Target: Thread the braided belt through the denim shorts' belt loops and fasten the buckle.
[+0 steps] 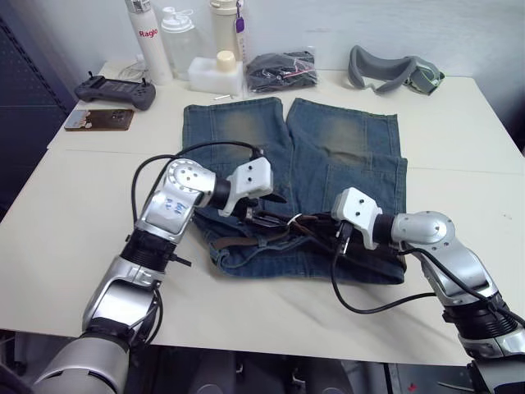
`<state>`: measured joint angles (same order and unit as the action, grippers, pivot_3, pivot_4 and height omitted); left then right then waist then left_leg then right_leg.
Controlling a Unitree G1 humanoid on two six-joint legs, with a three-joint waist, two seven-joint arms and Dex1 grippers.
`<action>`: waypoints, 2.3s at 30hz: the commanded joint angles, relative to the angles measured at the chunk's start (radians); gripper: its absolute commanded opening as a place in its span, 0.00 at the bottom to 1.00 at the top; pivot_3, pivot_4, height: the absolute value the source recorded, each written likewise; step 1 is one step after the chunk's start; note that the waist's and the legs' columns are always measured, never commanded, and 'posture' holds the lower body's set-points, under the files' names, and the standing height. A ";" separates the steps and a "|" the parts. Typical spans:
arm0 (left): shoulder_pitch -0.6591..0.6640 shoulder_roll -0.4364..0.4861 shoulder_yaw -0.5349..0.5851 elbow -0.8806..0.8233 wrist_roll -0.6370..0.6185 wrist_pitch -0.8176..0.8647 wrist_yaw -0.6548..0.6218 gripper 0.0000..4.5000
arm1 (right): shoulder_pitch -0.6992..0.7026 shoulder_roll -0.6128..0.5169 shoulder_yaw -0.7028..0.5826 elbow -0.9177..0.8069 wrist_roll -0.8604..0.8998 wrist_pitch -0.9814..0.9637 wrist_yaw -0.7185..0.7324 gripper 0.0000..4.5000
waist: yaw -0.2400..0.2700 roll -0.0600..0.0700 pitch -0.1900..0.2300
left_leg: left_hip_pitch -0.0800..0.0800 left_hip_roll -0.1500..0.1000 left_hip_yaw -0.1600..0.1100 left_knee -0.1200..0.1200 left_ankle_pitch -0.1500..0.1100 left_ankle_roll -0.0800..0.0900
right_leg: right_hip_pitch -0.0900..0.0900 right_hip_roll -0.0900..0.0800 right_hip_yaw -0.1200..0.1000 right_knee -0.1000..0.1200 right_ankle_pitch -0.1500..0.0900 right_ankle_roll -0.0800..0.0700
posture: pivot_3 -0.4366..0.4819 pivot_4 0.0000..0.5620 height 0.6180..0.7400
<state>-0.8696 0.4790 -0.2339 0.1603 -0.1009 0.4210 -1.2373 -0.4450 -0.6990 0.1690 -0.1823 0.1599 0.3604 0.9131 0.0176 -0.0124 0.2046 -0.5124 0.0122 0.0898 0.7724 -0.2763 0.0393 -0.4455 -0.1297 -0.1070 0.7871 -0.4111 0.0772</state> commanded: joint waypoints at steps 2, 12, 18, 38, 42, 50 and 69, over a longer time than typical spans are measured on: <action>0.013 0.107 0.095 -0.110 -0.104 0.154 -0.034 0.98 | -0.011 -0.018 -0.053 -0.013 0.020 0.014 0.007 0.00 | -0.003 0.000 0.000 | 0.000 0.000 0.000 0.000 0.000 0.000 | 0.000 0.000 0.000 0.000 0.000 0.000 | 0.48 0.27 0.26; 0.147 0.221 0.159 -0.296 -0.267 0.393 0.000 0.46 | -0.009 -0.019 -0.059 -0.032 0.035 0.021 0.019 0.00 | -0.005 0.000 0.000 | 0.000 0.000 0.000 0.000 0.000 0.000 | 0.000 0.000 0.000 0.000 0.000 0.000 | 0.48 0.27 0.26; 0.284 0.288 0.050 -0.334 -0.210 0.366 -0.008 0.01 | -0.006 -0.028 -0.063 -0.040 0.008 -0.043 0.014 0.00 | -0.007 0.000 0.000 | 0.000 0.000 0.000 0.000 0.000 0.000 | 0.000 0.000 0.000 0.000 0.000 0.000 | 0.48 0.27 0.26; 0.439 0.359 -0.050 -0.384 -0.186 0.369 0.027 0.01 | 0.478 -0.258 -0.360 0.237 -0.365 -1.124 -0.281 0.00 | -0.005 0.000 -0.002 | 0.002 0.002 0.000 0.017 -0.010 -0.003 | 0.000 -0.002 0.001 0.020 -0.015 -0.004 | 0.48 0.27 0.26; 0.453 0.371 -0.051 -0.391 -0.185 0.364 0.025 0.01 | 0.502 -0.266 -0.353 0.327 -0.410 -1.200 -0.331 0.00 | -0.006 0.001 -0.003 | 0.001 0.003 -0.002 0.033 -0.021 -0.005 | 0.000 -0.003 0.002 0.036 -0.028 -0.007 | 0.48 0.27 0.26; 0.487 0.421 -0.057 -0.397 -0.163 0.304 0.020 0.01 | 0.507 -0.285 -0.320 0.432 -0.405 -1.232 -0.368 0.00 | -0.018 0.006 -0.011 | -0.003 0.007 -0.006 0.080 -0.054 -0.007 | -0.002 -0.005 0.002 0.078 -0.058 -0.013 | 0.48 0.27 0.26; 0.415 0.404 0.340 -0.389 -0.549 0.489 0.013 0.86 | 0.365 -0.418 -0.396 0.169 0.446 -0.178 0.035 1.00 | -0.017 0.012 -0.029 | -0.050 0.015 -0.012 0.137 -0.080 -0.004 | -0.041 -0.004 0.000 0.126 -0.079 -0.019 | 0.48 0.27 0.26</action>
<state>-0.4308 0.8657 -0.0046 -0.2239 -0.5497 0.8396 -1.2340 -0.0383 -1.0700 -0.1505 0.0300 0.4249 -0.0927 0.9192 0.0002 -0.0003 0.1752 -0.5627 0.0276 0.0774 0.9097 -0.3559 0.0352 -0.4865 -0.1335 -0.1072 0.9124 -0.4899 0.0586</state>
